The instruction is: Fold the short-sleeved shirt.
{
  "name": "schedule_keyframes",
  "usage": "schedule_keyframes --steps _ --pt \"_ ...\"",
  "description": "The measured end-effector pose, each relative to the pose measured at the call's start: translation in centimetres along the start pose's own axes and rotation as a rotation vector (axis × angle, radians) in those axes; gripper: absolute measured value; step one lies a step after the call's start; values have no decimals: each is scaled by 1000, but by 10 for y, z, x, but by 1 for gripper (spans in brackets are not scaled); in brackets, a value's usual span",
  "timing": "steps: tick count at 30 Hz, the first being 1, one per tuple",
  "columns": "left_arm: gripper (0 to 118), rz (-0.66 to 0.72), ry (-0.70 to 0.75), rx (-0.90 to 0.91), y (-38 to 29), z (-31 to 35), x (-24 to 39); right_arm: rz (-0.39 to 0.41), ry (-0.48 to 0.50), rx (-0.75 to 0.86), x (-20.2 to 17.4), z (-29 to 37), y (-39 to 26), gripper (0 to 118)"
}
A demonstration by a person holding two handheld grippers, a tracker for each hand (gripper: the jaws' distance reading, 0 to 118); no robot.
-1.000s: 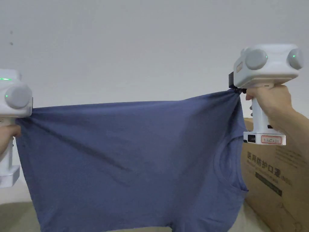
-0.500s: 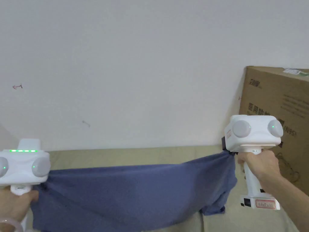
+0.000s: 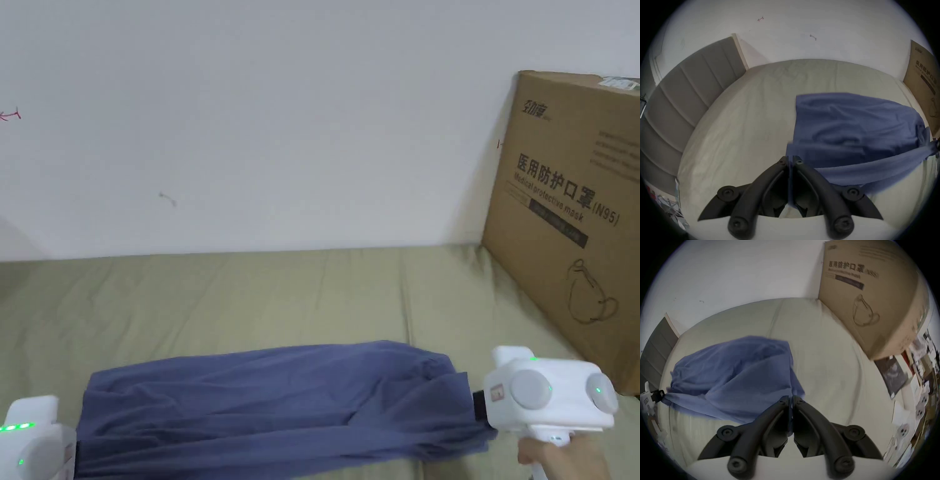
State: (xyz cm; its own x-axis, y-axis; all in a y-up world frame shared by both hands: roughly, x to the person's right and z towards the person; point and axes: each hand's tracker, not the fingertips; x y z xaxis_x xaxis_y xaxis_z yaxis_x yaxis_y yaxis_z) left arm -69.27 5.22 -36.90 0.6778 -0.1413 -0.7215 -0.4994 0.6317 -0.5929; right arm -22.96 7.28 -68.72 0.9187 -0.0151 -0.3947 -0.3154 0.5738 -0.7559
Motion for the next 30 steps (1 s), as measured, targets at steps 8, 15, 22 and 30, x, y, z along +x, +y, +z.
schedule_keyframes --steps 8,15,22,30 --pt "2 -19 -61 3 -95 102 -39 -40 64 -54 36 95 -132 3" --pt "2 -142 -22 6 -199 179 -67 26 60 -76 50 165 -255 3" --pt "2 -92 -31 -8 -277 233 -105 18 68 -123 62 214 -348 3" --pt "23 -109 -32 -22 -317 239 -112 -31 86 -111 71 226 -374 3"
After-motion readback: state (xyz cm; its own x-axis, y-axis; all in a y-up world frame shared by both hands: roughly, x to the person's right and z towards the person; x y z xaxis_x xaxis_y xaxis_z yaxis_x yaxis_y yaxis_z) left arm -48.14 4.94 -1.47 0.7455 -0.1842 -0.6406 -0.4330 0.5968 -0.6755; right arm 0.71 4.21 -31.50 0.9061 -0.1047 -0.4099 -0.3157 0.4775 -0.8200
